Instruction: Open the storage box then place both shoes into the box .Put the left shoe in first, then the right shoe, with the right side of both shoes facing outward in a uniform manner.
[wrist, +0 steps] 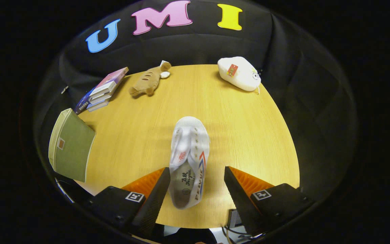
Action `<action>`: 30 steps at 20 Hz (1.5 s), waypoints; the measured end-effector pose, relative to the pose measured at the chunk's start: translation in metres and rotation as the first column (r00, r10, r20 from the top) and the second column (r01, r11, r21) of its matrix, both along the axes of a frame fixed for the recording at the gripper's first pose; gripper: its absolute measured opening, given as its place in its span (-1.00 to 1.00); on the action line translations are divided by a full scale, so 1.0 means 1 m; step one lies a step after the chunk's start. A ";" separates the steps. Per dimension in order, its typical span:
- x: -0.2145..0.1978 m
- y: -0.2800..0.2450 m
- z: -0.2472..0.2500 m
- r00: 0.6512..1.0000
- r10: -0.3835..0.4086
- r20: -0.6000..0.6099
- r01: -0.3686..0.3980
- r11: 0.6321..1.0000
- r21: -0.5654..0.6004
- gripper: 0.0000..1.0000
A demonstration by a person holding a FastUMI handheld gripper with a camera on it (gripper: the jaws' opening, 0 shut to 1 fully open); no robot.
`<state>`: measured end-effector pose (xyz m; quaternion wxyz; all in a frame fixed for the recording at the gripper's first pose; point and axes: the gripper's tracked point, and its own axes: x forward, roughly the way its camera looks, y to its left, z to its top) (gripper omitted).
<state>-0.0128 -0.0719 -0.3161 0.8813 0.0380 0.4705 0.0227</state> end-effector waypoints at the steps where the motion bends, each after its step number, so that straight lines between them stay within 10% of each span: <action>1: 0.005 -0.003 -0.008 1.000 -0.015 -0.013 0.015 1.000 0.023 0.99; 9: 0.023 0.007 -0.048 0.997 -0.014 -0.082 0.025 0.990 0.136 0.97; 13: 0.022 0.011 -0.070 0.991 -0.031 -0.132 0.056 0.980 0.190 0.55; 15: 0.024 0.012 -0.071 0.992 -0.037 -0.118 0.058 0.983 0.176 -0.06; 30: 0.027 0.003 -0.061 0.994 -0.076 -0.073 0.089 0.978 0.190 -0.90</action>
